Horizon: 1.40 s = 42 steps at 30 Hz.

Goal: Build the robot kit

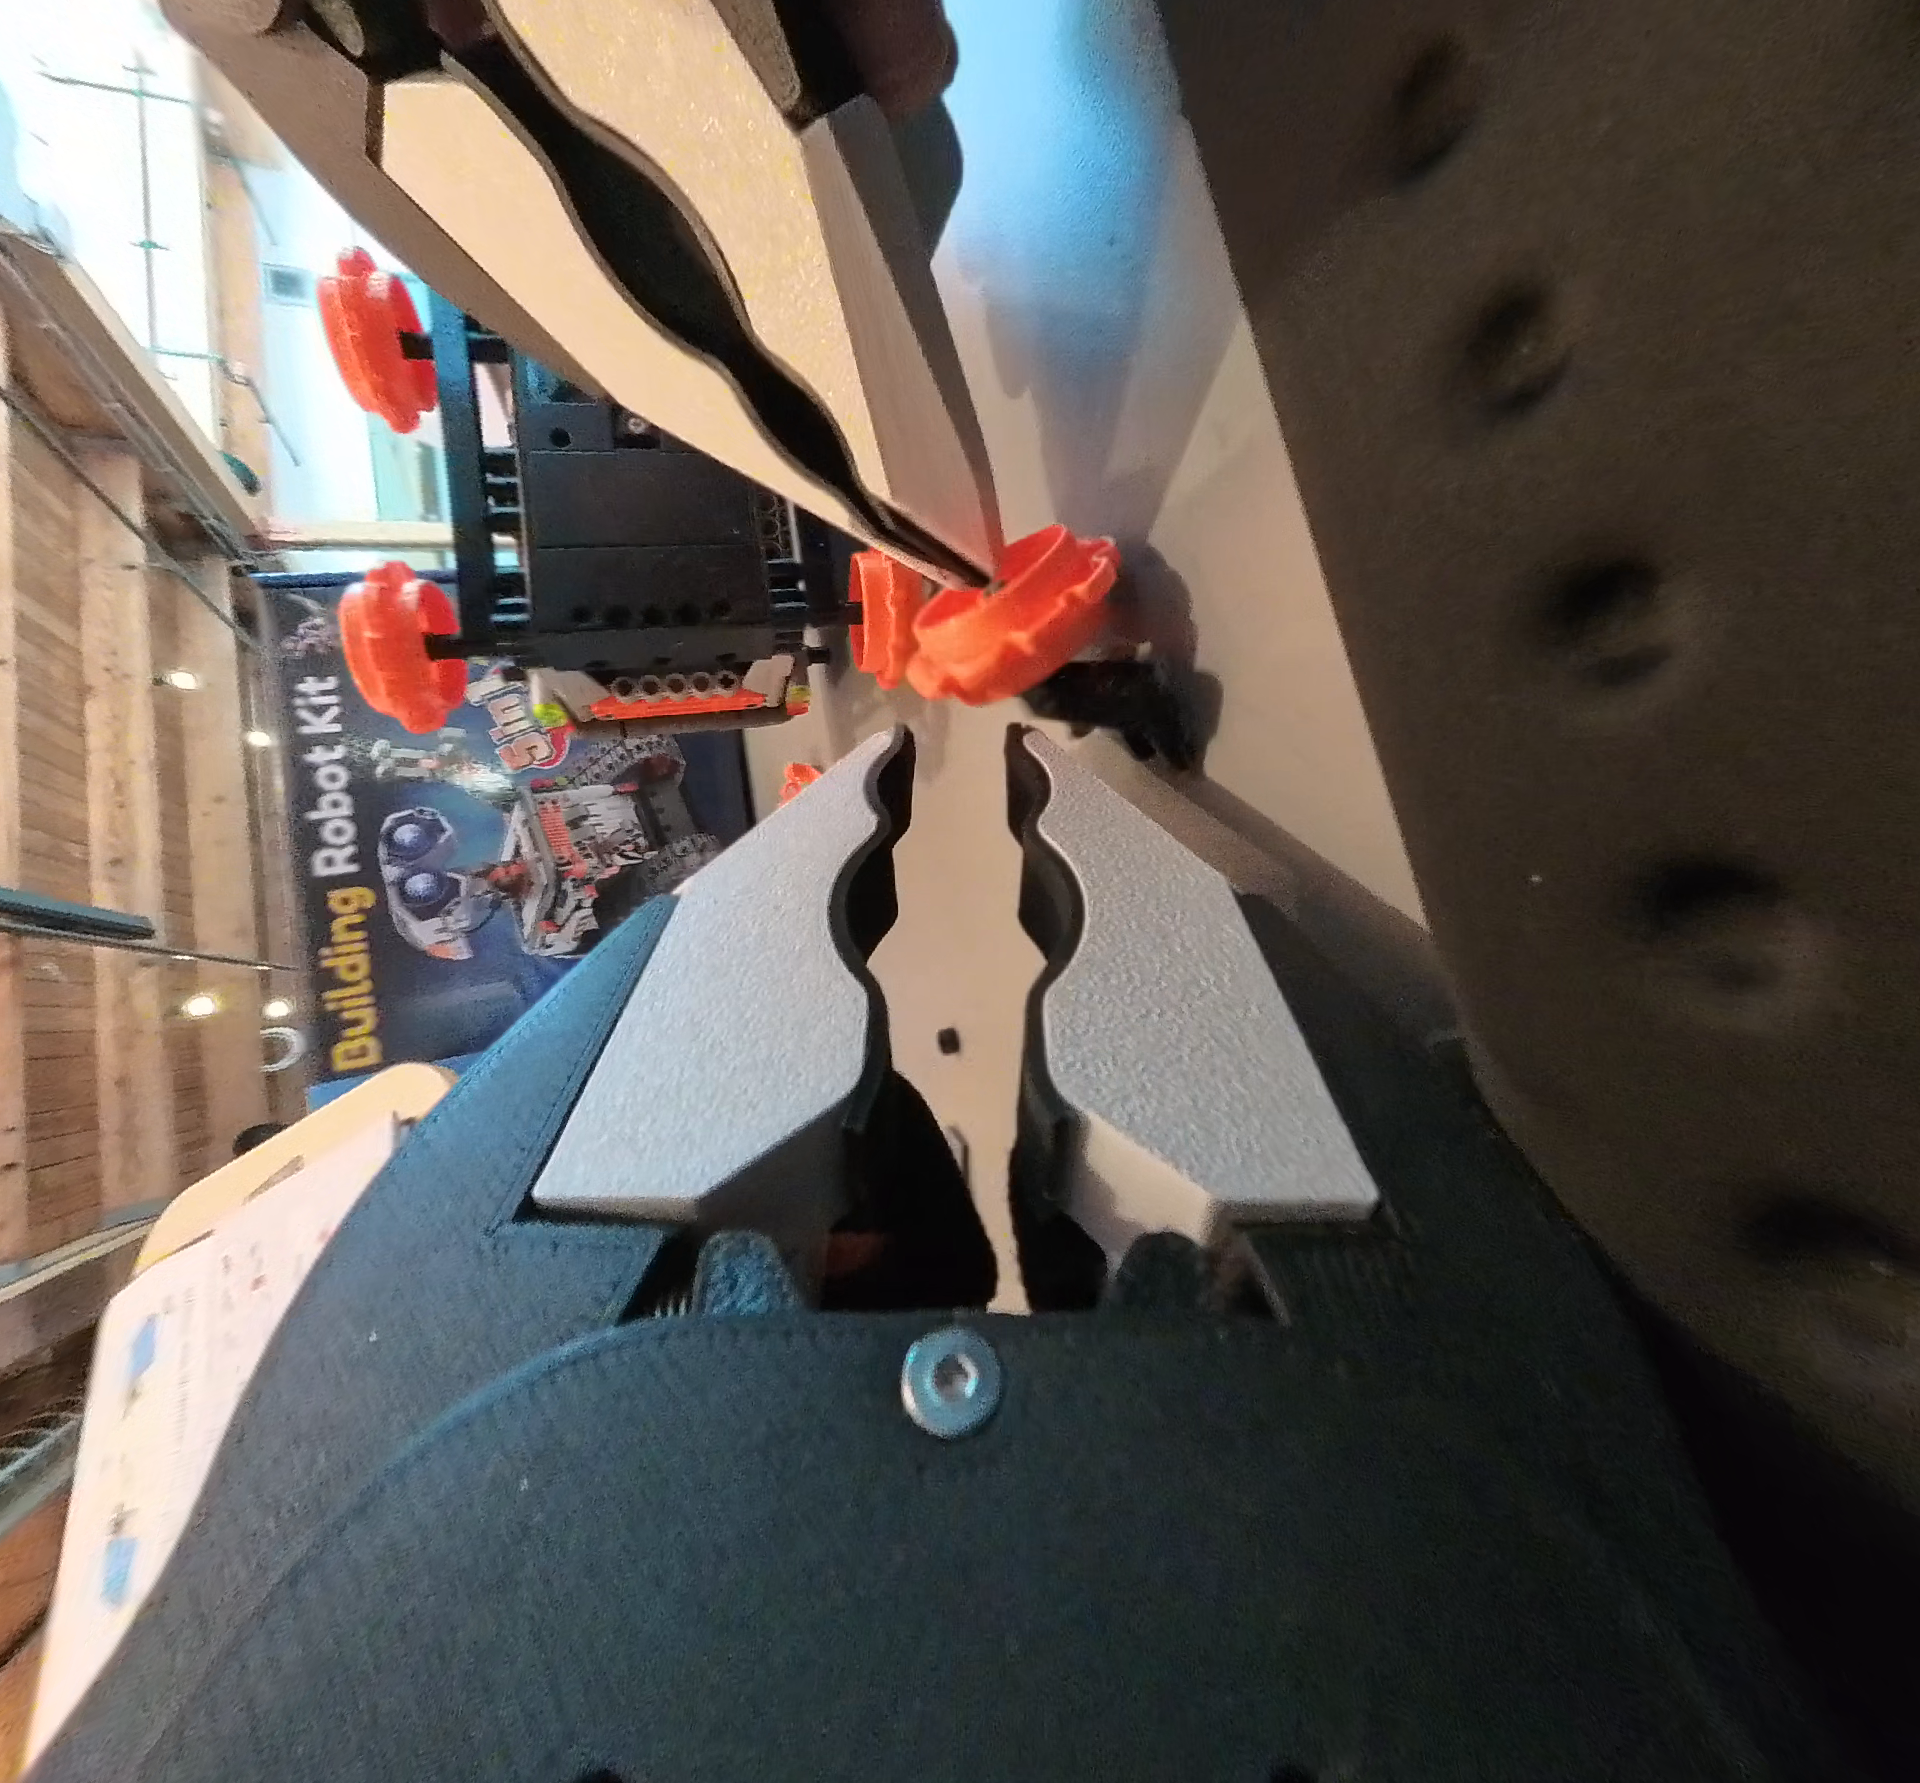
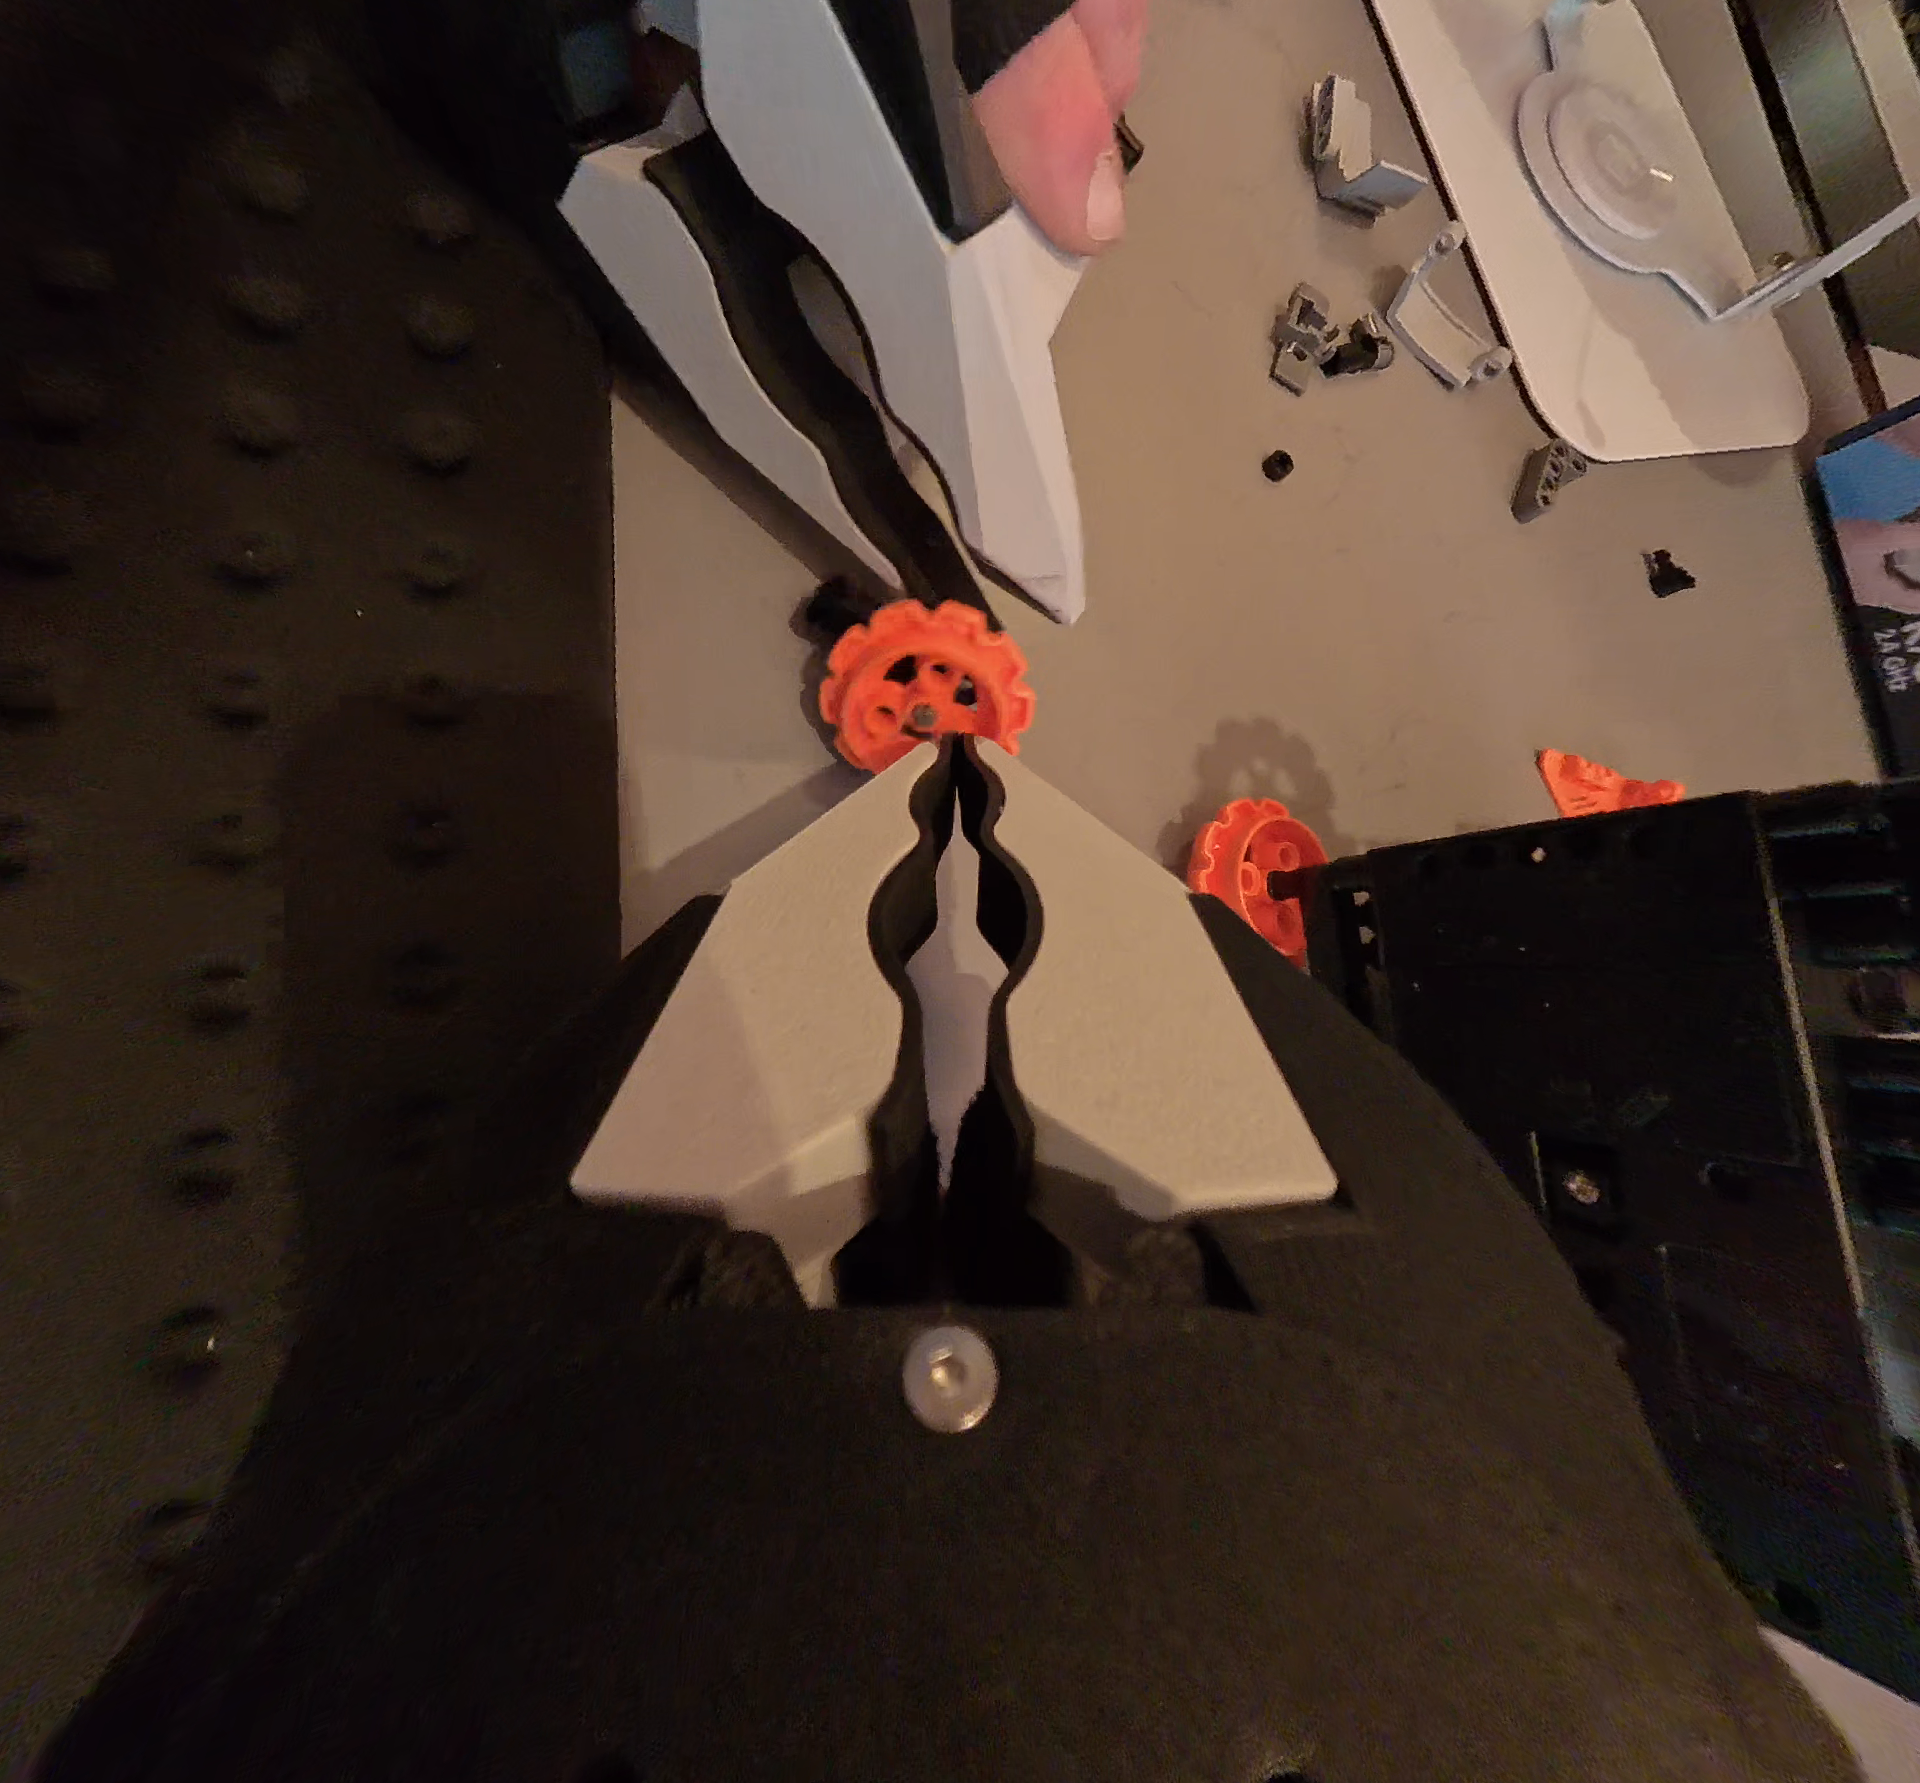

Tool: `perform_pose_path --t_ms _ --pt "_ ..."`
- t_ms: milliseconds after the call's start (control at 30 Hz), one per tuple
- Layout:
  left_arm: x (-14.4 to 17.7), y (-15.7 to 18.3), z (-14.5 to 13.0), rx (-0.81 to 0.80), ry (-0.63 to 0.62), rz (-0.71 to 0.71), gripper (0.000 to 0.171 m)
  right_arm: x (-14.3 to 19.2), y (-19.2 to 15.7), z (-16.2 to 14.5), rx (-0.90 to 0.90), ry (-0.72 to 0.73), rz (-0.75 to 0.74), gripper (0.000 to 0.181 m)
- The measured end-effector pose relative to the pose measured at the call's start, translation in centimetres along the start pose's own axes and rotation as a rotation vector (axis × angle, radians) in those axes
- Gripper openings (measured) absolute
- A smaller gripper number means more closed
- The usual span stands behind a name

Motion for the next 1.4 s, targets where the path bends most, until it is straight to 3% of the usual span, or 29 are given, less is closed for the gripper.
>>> perform_pose_path --t_ms 133,233,333,433,767,1167,1400 --pt "0.6 0.2 -0.5 0.105 -0.004 -0.037 0.015 0.3 0.1 0.1 -0.015 0.021 -0.007 0.000" --pt "1.3 -0.1 -0.9 0.295 -0.009 -0.093 0.018 0.7 0.2 -0.2 -0.036 0.037 -0.010 0.000" --pt "1.6 -0.4 0.2 0.591 0.044 -0.176 0.020 0.7 0.1 -0.5 -0.039 0.040 0.000 0.006" --pt "1.5 0.0 0.8 0.758 0.039 -0.239 0.026 0.4 0.1 -0.4 -0.032 0.045 0.006 0.008" --pt "0.4 1.0 1.0 0.850 -0.004 -0.222 0.029 -0.4 0.3 -0.2 -0.039 0.027 0.006 0.003" --pt "0.0 0.5 -0.3 0.756 -0.010 -0.140 0.008 0.0 0.9 1.1 -0.081 0.078 -0.017 0.003" --pt "0.0 0.0 -0.8 1.014 0.093 -0.224 0.007 1.0 2.1 1.4 -0.075 0.076 -0.048 0.005"
Point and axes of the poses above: each gripper's, where its closed fingertips meet, x back along the fingers, z out of its top, y = z × x across the jaws, the point moved 4 cm from there along x, back along the fingers, and after that the axes turned 15 degrees about y, right-handed, at the moved point
